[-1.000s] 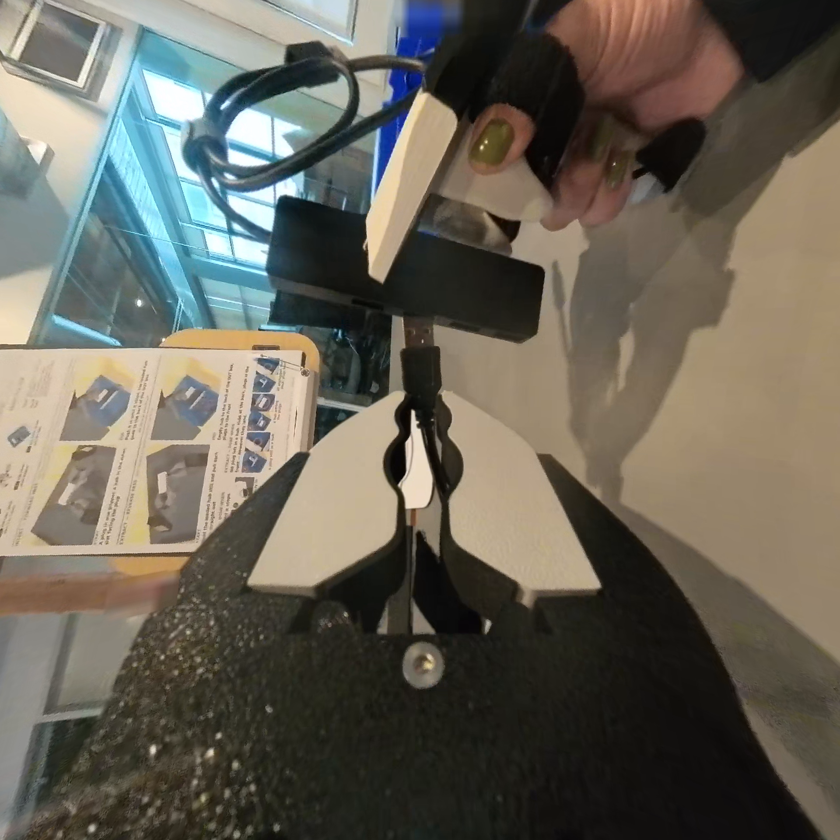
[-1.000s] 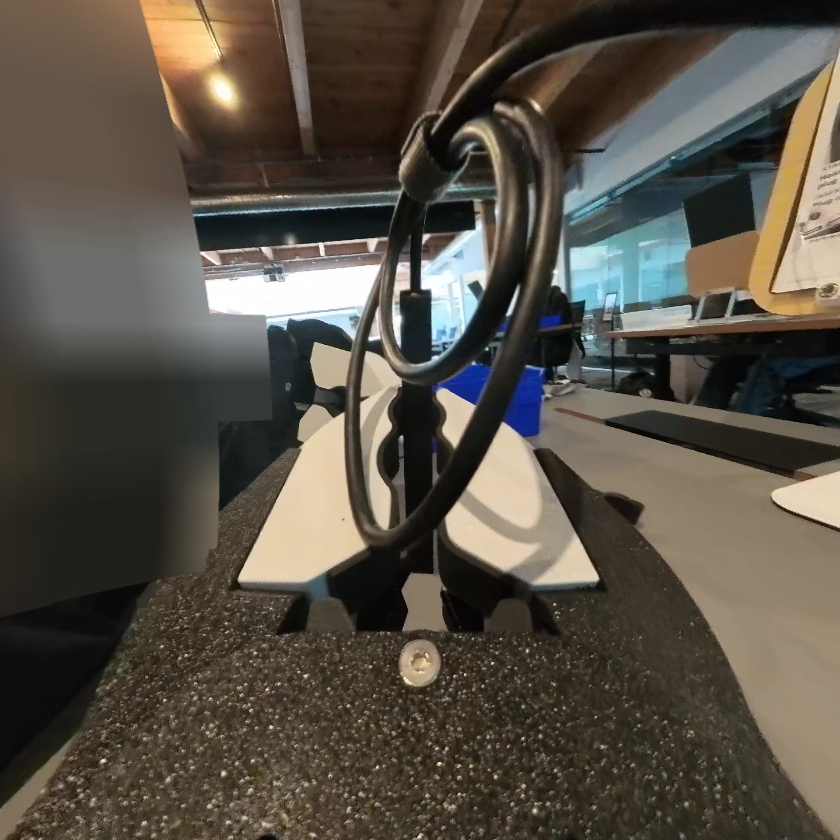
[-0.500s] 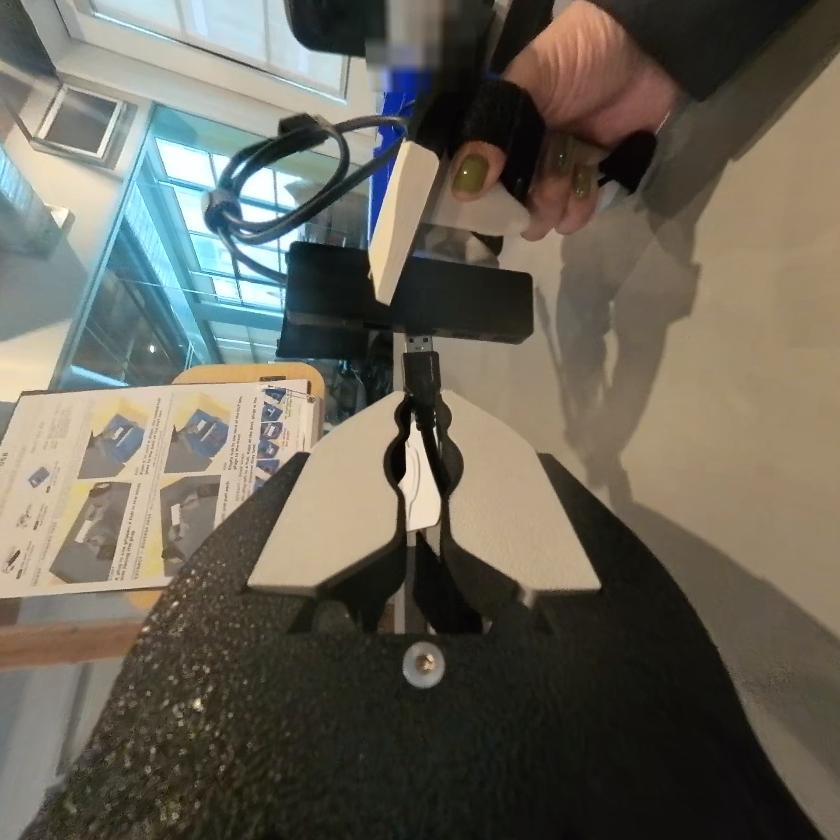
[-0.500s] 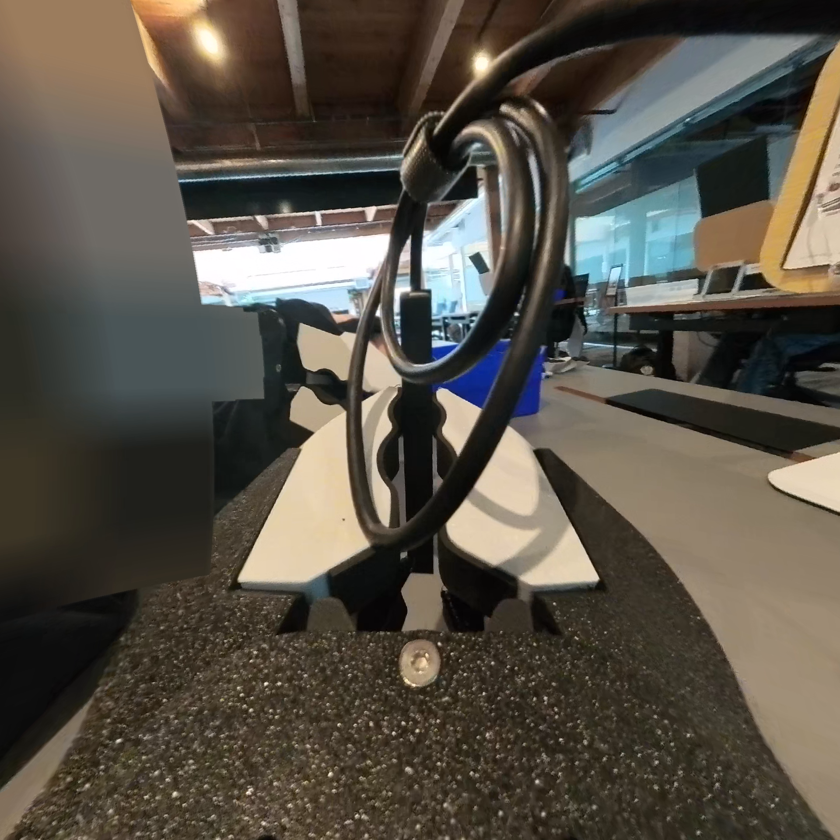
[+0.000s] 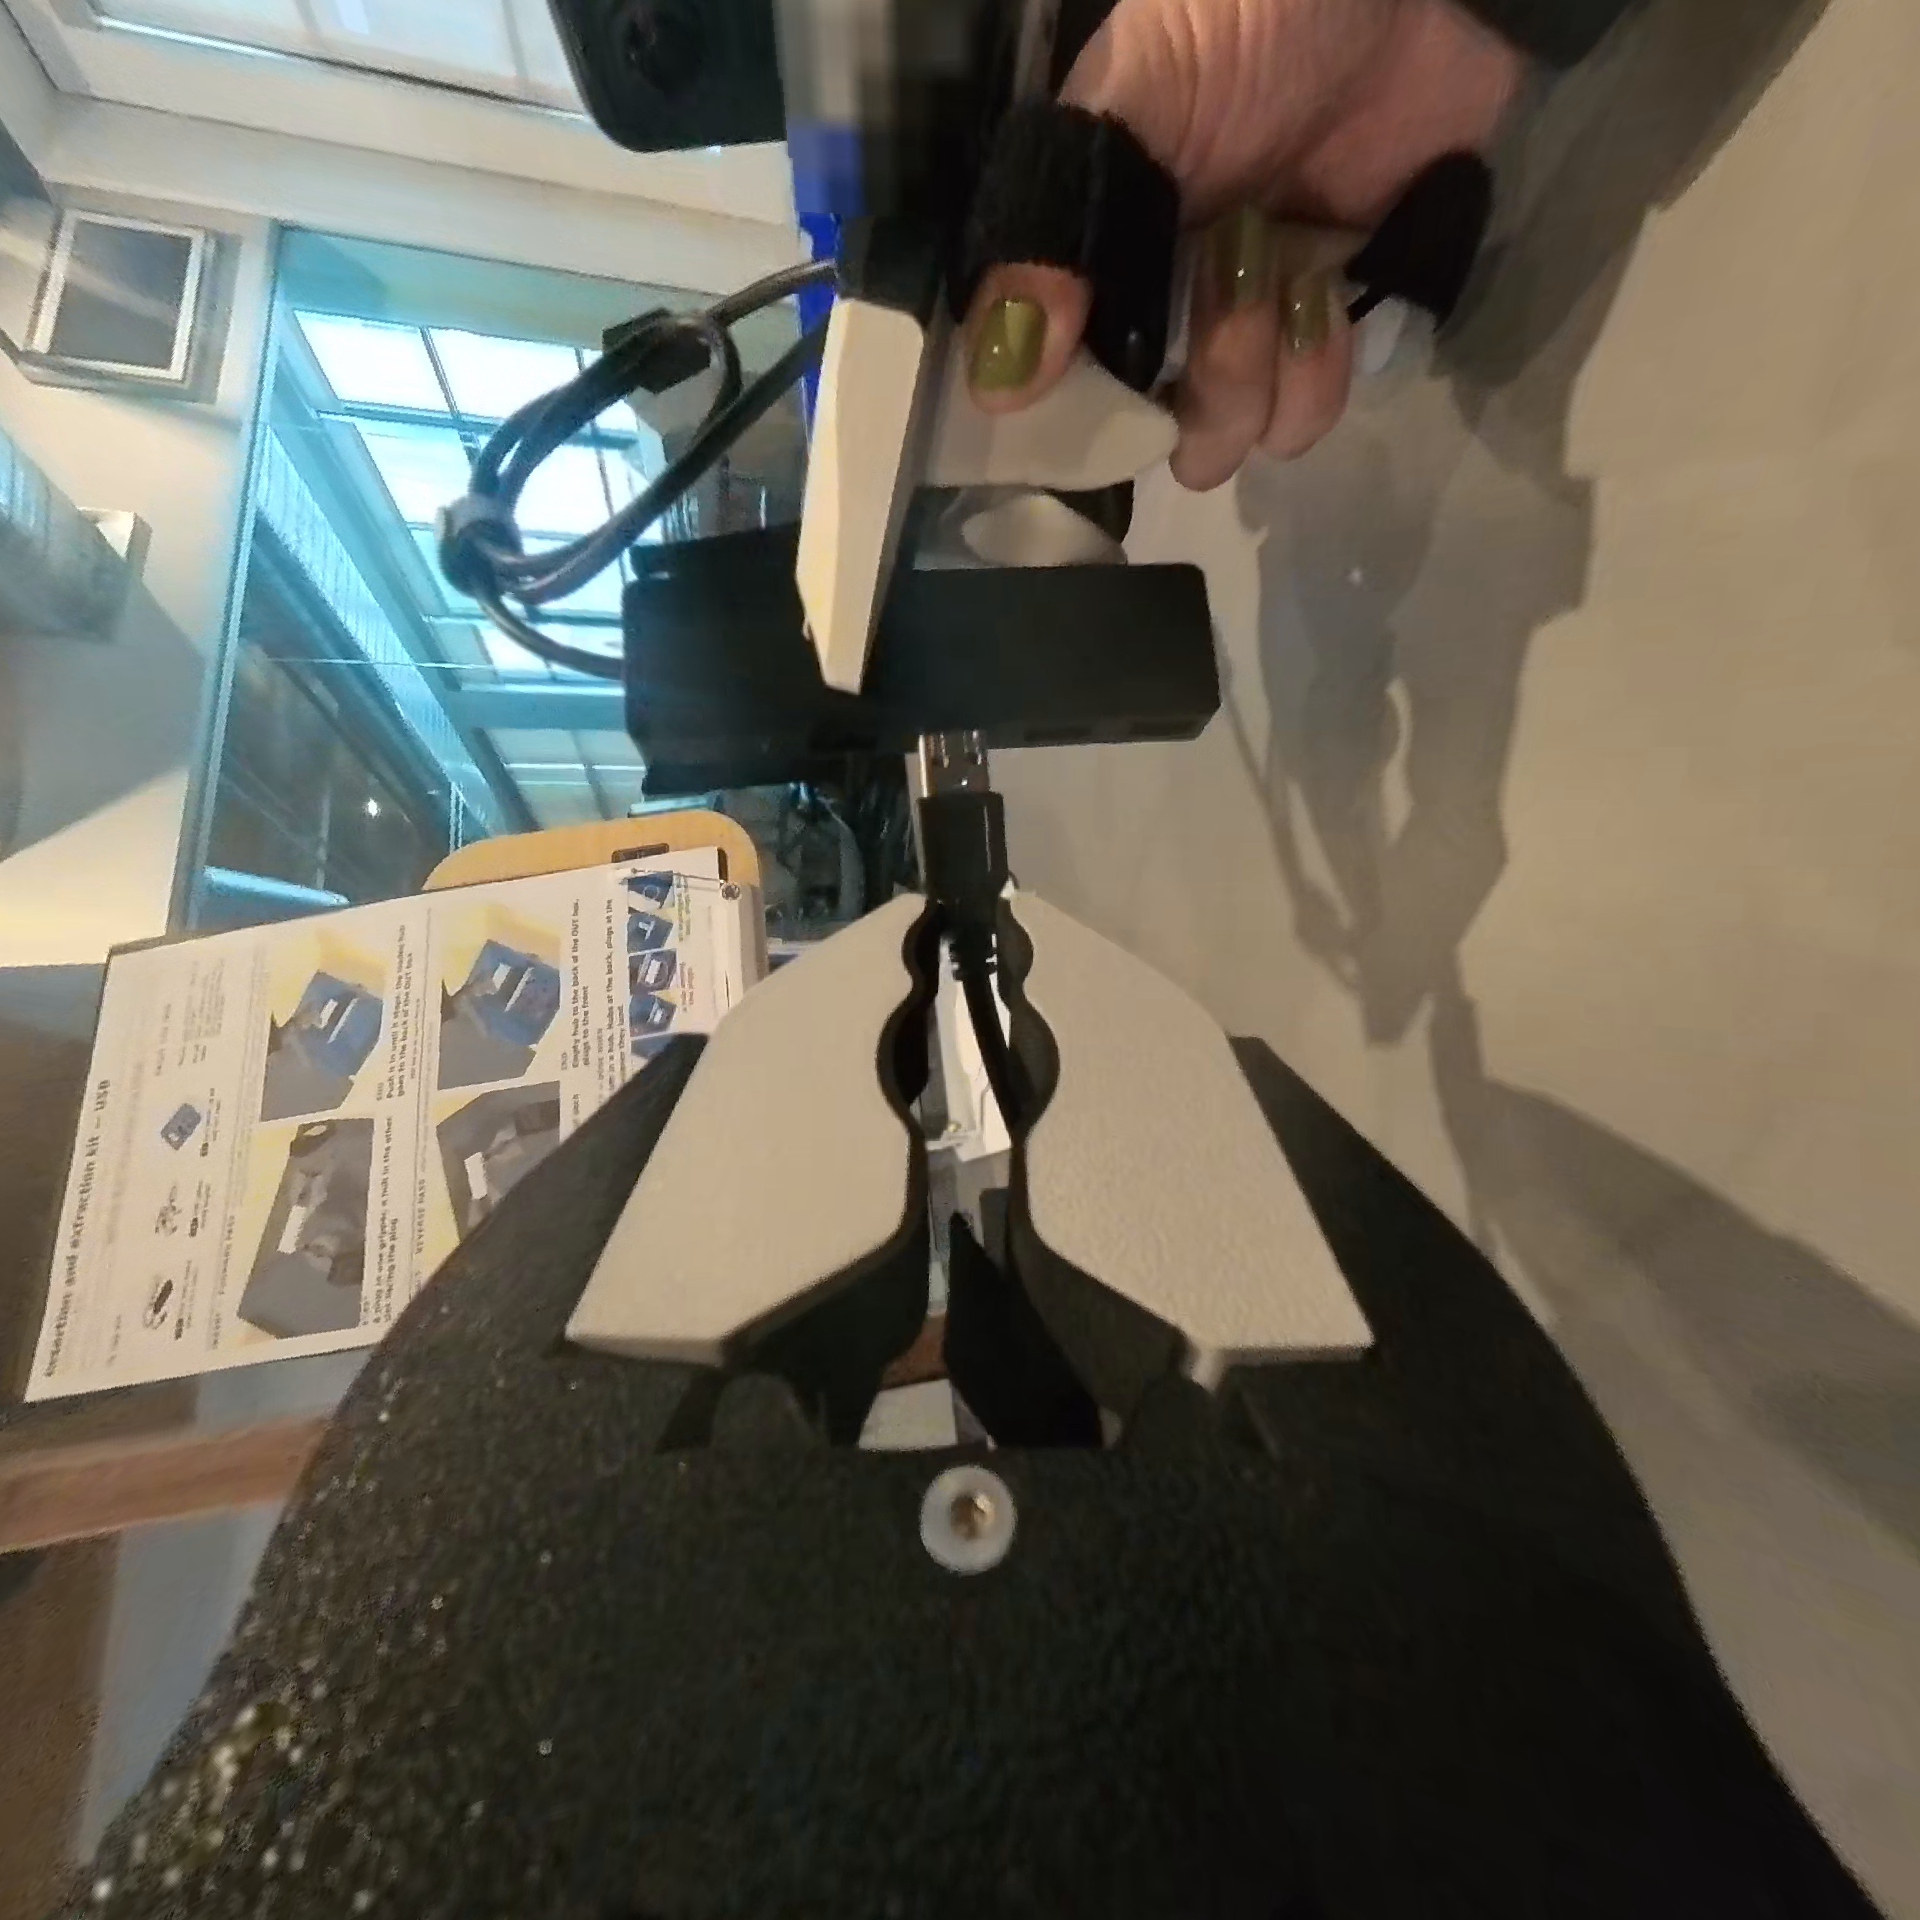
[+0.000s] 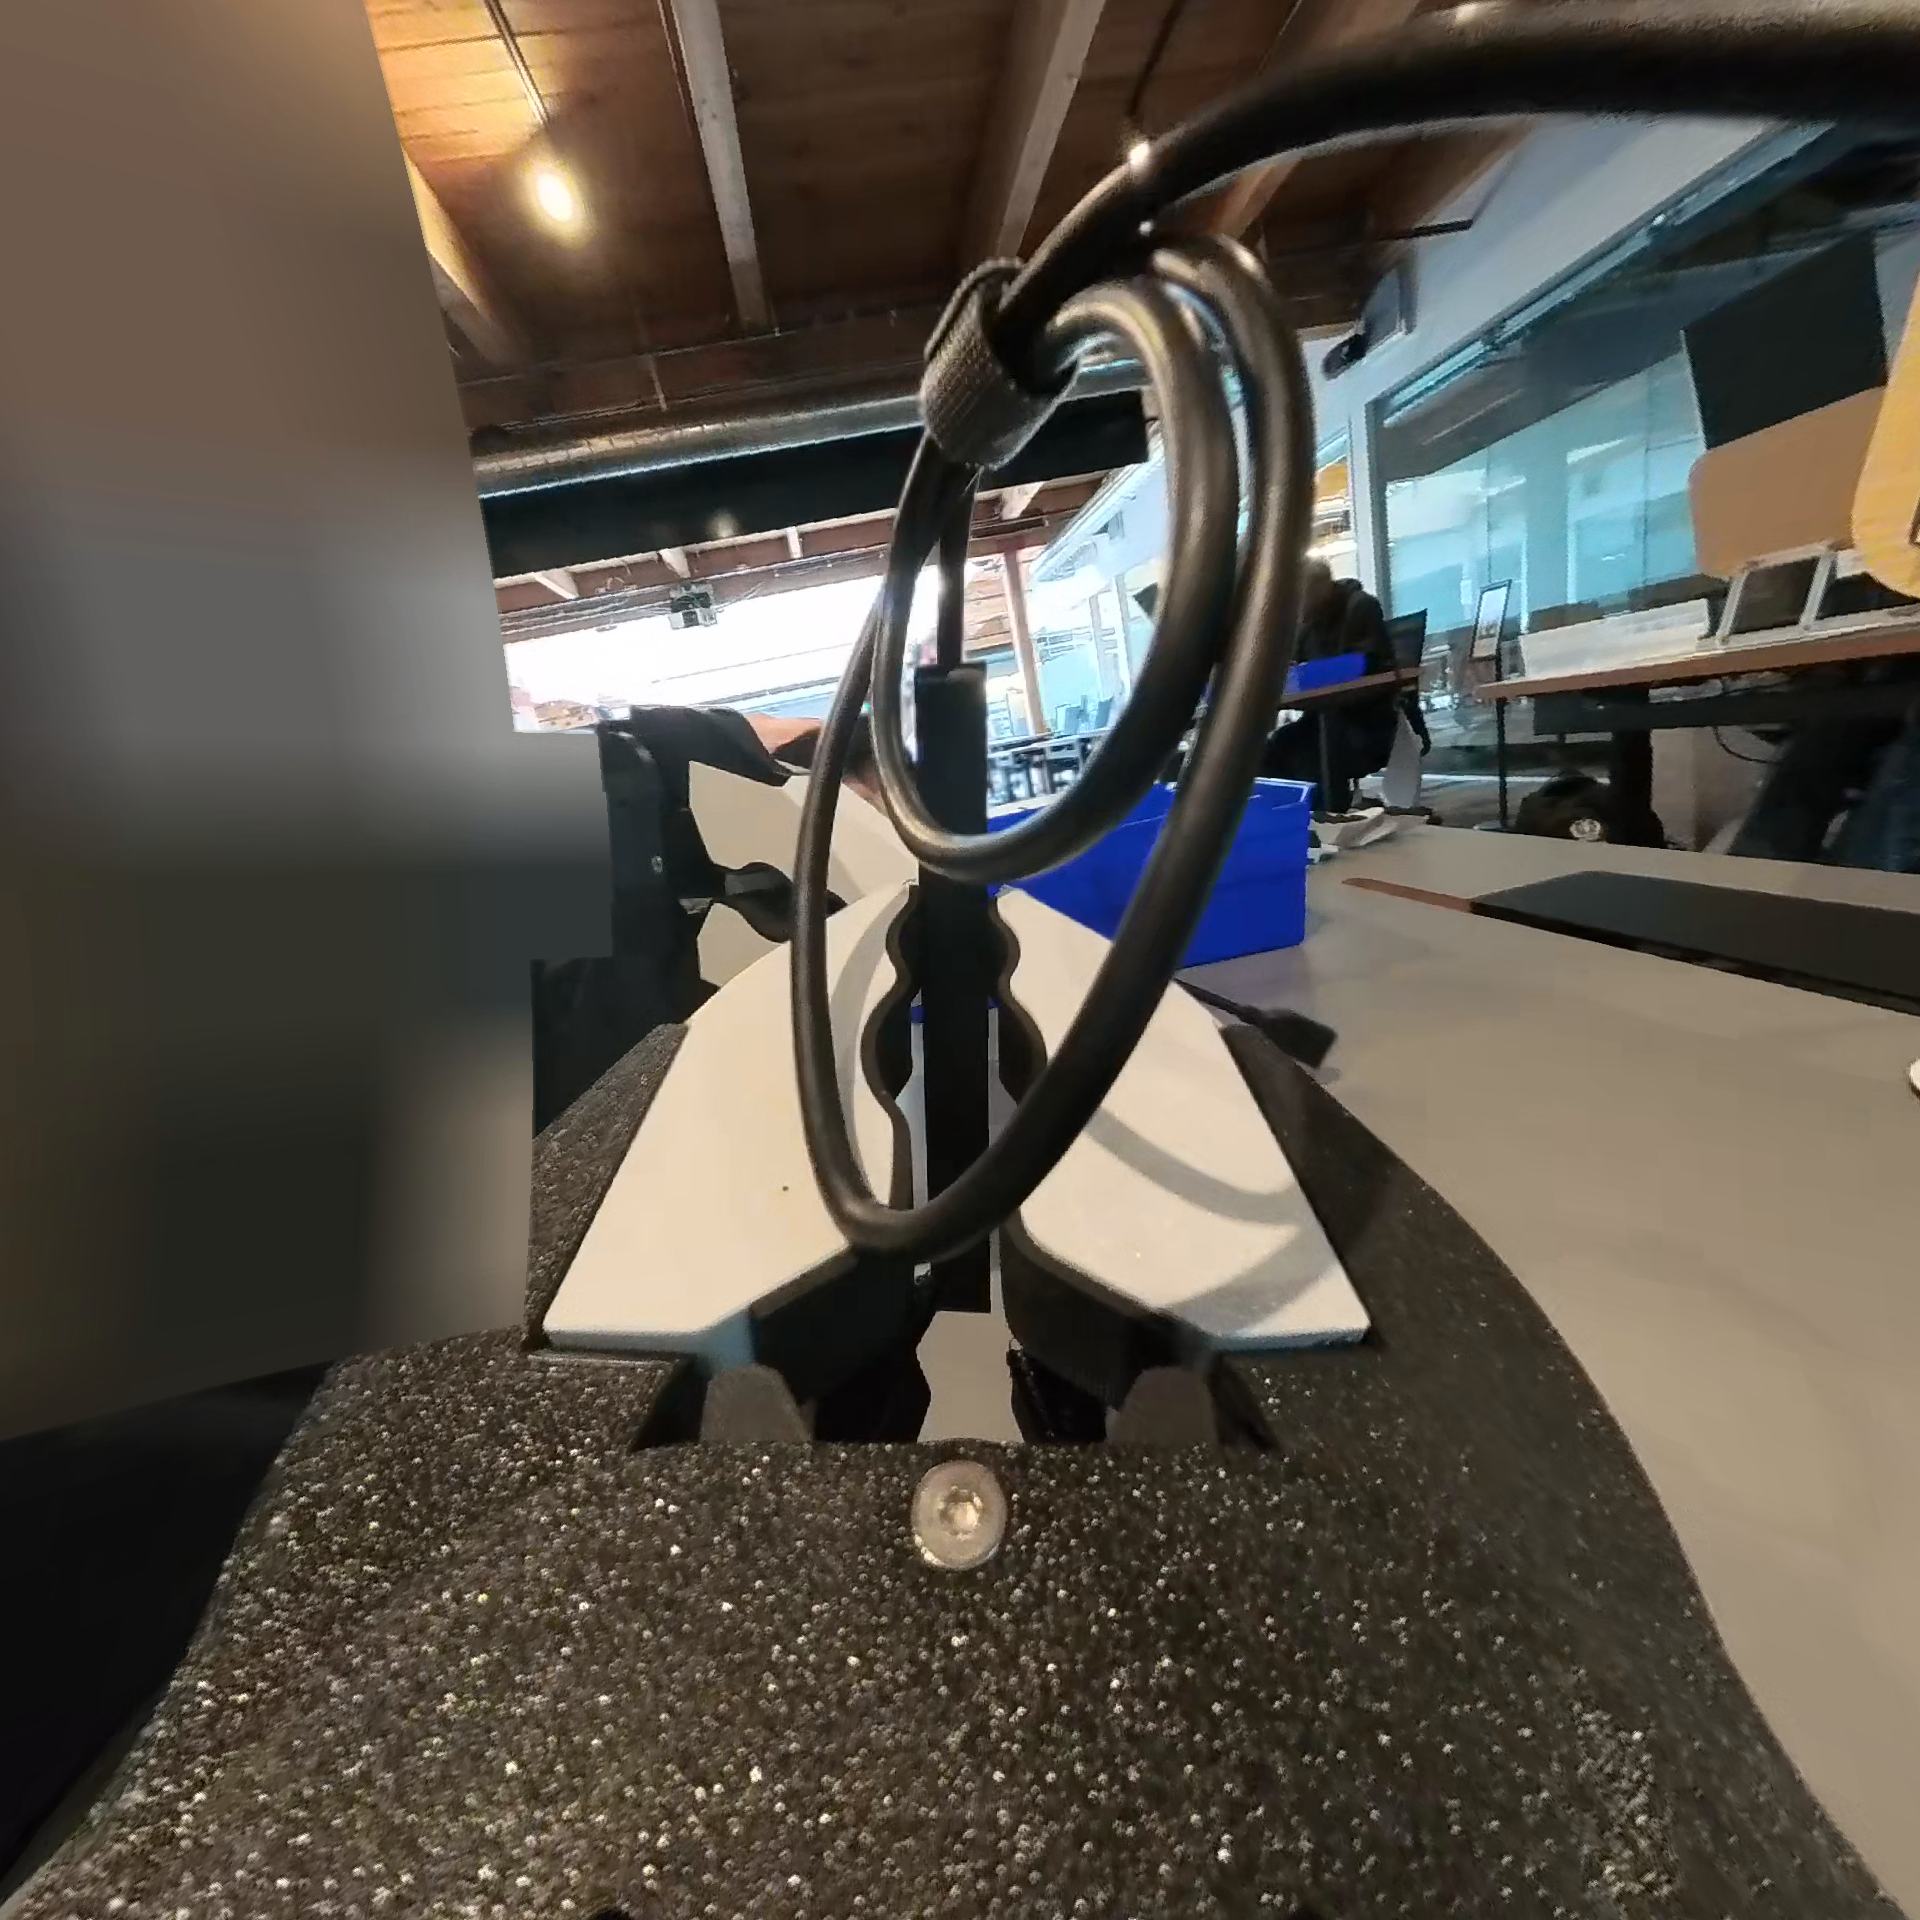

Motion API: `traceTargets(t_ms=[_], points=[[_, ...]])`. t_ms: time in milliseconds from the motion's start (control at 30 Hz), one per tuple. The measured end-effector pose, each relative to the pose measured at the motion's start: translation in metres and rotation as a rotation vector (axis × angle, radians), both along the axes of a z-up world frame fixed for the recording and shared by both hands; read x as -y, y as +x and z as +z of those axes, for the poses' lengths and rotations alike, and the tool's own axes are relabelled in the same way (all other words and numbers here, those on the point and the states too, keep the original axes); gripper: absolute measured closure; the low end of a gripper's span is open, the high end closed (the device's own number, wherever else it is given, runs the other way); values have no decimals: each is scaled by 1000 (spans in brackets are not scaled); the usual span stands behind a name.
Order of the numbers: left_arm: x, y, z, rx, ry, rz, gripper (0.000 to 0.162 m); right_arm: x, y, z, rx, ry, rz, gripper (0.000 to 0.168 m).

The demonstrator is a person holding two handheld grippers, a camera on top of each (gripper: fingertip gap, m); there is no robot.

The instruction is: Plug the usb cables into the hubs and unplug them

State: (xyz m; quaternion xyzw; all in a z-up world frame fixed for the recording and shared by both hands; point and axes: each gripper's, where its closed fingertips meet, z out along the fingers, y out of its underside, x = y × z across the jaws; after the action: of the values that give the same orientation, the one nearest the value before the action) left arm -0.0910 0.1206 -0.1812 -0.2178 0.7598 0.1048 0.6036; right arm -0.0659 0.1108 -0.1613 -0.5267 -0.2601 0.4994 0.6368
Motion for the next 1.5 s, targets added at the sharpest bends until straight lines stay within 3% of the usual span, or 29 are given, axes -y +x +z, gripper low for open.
traceTargets(t_ms=[300,633,867,1167,1500], points=[[-10,1,0,3,-34,111,152,-6,0,-2,37,18,-83,157],[-11,-1,-4,-35,26,137,152,-9,0,-3,39,20,-113,157],[-12,0,0,13,-38,153,153,-10,2,-1,39,30,-143,157],[-8,1,-4,8,-38,123,153,-10,3,-2,29,16,-130,157],[-11,0,-7,52,-154,84,152,-10,1,-2,20,12,-129,157]])
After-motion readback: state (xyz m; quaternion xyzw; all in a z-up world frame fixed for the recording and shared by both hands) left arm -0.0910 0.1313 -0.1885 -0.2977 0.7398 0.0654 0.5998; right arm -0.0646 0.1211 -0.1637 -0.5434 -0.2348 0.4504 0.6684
